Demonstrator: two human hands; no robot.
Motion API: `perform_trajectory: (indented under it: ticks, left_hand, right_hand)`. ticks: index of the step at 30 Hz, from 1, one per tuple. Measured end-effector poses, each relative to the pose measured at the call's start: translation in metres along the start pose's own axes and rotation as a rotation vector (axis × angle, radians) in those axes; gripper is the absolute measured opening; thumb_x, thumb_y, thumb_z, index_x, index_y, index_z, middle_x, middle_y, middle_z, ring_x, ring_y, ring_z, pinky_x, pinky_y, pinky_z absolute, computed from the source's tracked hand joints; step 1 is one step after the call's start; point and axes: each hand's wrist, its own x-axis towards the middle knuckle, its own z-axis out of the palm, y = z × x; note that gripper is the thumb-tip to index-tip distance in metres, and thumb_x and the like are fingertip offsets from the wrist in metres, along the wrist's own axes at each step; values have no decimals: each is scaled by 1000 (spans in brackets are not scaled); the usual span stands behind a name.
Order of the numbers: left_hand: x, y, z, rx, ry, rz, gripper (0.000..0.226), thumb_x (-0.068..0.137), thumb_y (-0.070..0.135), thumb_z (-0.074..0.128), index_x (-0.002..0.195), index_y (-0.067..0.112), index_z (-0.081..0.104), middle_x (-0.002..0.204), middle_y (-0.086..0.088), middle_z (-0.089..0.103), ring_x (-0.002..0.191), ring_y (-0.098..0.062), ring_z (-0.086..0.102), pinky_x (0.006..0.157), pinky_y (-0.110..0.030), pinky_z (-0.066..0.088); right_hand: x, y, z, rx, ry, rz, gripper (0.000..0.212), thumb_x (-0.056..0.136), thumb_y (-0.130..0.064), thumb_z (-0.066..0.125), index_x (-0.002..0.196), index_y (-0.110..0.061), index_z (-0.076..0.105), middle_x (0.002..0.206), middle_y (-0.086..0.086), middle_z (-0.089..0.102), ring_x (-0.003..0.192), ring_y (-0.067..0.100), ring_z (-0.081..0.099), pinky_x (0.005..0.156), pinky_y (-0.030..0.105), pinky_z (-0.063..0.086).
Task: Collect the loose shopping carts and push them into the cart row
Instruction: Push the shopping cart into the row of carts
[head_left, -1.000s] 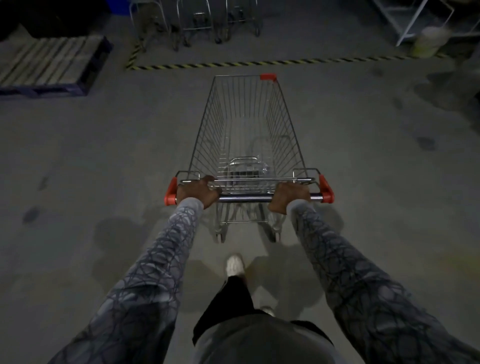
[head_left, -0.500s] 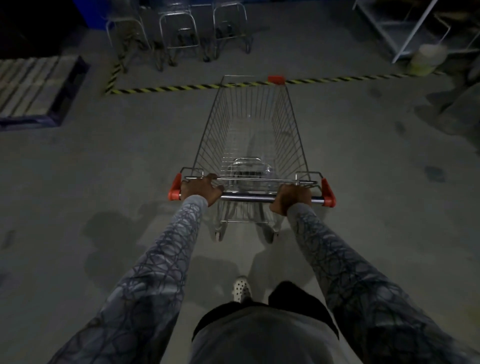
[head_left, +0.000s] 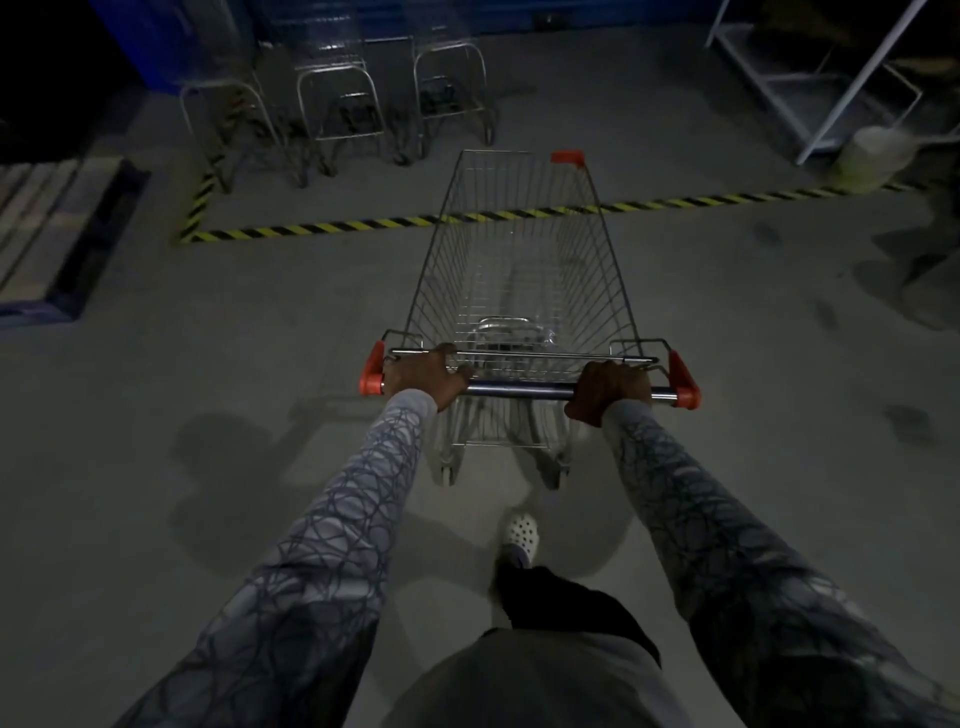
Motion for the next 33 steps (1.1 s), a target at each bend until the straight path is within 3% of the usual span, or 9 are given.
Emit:
perform_trajectory:
  ticks: [2, 9, 14, 18, 24, 30, 33]
  left_hand:
    - [48, 6, -14, -10, 4, -1, 54, 94, 64, 35, 140, 39, 48, 125, -6, 69, 117, -31, 62, 110, -45, 35]
    - [193, 31, -61, 15, -56, -21, 54, 95, 60, 30, 143, 37, 42, 127, -3, 68, 116, -29, 62, 110, -46, 33]
    - [306, 45, -96, 17, -85, -27, 59, 91, 64, 32, 144, 38, 40, 135, -3, 63, 120, -29, 60, 108, -46, 36]
    - [412, 50, -131, 16, -60, -27, 59, 90, 65, 36, 143, 39, 43, 137, -4, 61, 123, -29, 58, 105, -41, 40]
    - [565, 65, -187, 29, -70, -18, 59, 92, 63, 39, 147, 41, 41, 145, -4, 55, 130, -29, 53, 110, -38, 36]
    - [688, 99, -230, 41, -159, 21, 59, 97, 57, 37, 153, 39, 33, 153, -1, 47, 138, -28, 46, 117, -39, 28]
    - [749, 124, -243, 62, -137, 55, 57, 97, 56, 38, 151, 37, 39, 151, -2, 49, 136, -27, 48, 114, -38, 30]
  right_hand:
    - [48, -3, -18, -4, -8, 8, 56, 76, -58, 58, 118, -21, 60, 120, 6, 65, 113, 31, 62, 106, 55, 40]
    - [191, -3, -86, -74, -36, -38, 51, 89, -53, 50, 127, -19, 57, 128, 6, 63, 119, 30, 60, 103, 49, 40]
    - [302, -3, -122, -95, -27, -48, 55, 83, -59, 53, 123, -21, 60, 121, 5, 66, 112, 29, 63, 96, 45, 44]
    - [396, -14, -161, -47, -5, -41, 52, 85, -53, 54, 123, -17, 57, 122, 7, 65, 113, 29, 62, 100, 47, 43]
    - [534, -30, -211, -20, 5, 24, 57, 87, -57, 56, 125, -15, 57, 124, 9, 63, 116, 31, 60, 101, 51, 41]
    - [641, -17, -265, 77, -54, 28, 57, 81, -57, 60, 124, -20, 59, 126, 7, 64, 118, 30, 60, 100, 45, 43]
    - [696, -3, -290, 67, -53, 43, 59, 81, -58, 56, 125, -20, 58, 127, 7, 63, 118, 30, 59, 101, 45, 42]
